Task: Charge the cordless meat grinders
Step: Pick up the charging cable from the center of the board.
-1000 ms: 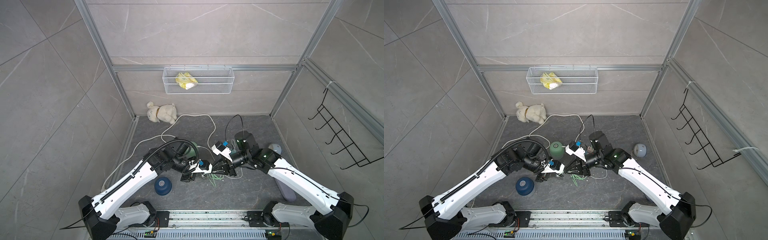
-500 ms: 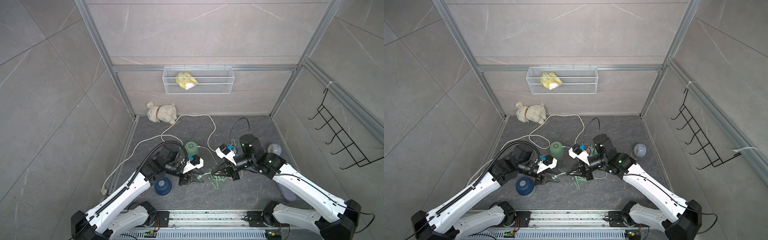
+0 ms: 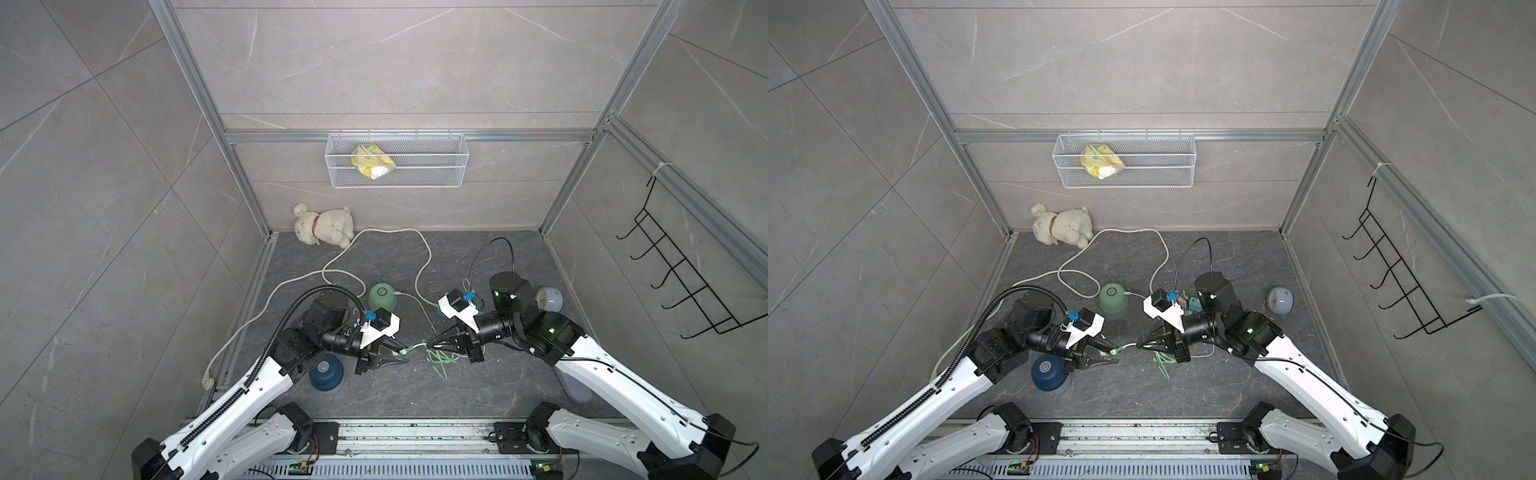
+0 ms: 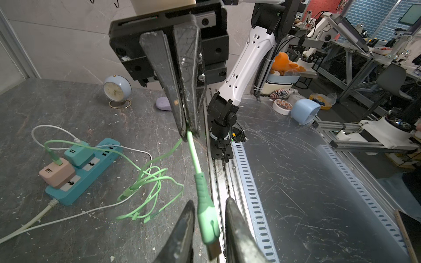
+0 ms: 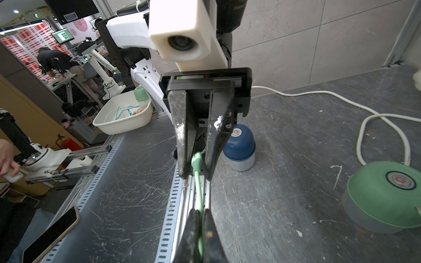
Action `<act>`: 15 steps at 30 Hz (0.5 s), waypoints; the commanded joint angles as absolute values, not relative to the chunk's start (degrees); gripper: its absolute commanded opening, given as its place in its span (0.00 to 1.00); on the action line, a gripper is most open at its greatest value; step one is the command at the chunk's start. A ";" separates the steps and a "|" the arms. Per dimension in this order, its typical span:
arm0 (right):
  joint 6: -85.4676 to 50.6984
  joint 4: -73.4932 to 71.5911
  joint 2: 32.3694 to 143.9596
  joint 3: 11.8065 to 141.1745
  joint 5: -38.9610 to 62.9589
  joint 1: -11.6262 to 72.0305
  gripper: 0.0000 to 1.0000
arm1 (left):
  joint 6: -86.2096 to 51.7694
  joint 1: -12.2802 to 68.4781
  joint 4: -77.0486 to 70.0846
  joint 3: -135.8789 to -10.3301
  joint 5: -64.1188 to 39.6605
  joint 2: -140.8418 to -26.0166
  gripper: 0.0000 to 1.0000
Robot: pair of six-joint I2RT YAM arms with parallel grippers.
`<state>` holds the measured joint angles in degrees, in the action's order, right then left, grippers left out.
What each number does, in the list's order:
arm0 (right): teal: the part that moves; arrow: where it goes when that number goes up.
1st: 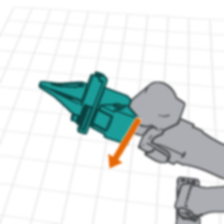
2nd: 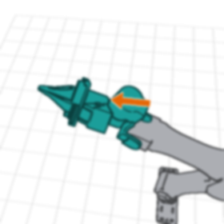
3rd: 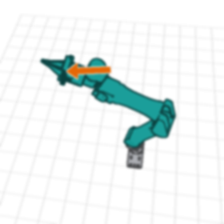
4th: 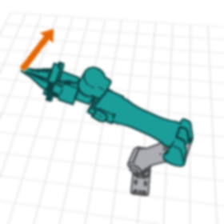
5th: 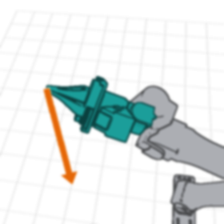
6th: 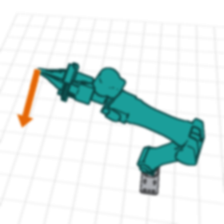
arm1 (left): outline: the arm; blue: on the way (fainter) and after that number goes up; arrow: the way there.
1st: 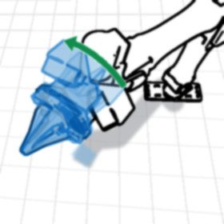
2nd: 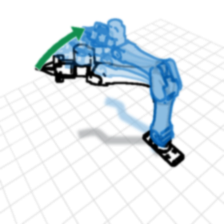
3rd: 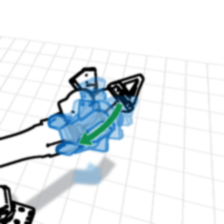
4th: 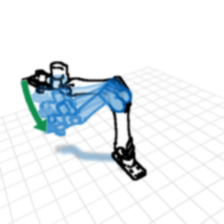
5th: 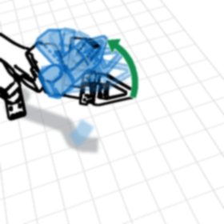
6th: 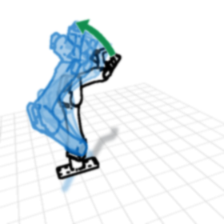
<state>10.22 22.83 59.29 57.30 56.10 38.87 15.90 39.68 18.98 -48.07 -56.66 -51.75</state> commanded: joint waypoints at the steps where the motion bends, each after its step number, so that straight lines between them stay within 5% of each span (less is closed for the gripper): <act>1: 11.82 22.59 57.50 56.69 53.53 38.58 0.00 | 14.41 39.24 17.48 -48.25 -60.18 -52.01 0.18; 8: 13.29 23.81 57.50 56.51 53.17 38.55 0.00 | 14.78 38.55 17.61 -48.60 -60.69 -52.36 0.00; 11: 13.45 24.29 57.63 56.57 53.00 38.56 0.00 | 15.94 38.46 18.79 -49.29 -60.75 -52.90 0.00; 12: 13.14 24.48 57.88 56.68 52.95 38.58 0.04 | 16.23 38.43 19.06 -49.48 -60.75 -53.18 0.00; 14: 10.77 23.69 58.81 57.20 52.74 38.67 0.33 | 16.66 38.48 19.07 -49.74 -60.58 -53.68 0.00; 15: 9.24 22.67 59.32 57.38 52.89 38.79 0.40 | 16.78 38.37 18.94 -49.83 -60.63 -54.02 0.00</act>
<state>11.64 23.29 58.22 56.97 53.45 38.87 15.59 38.59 19.03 -48.07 -58.48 -53.56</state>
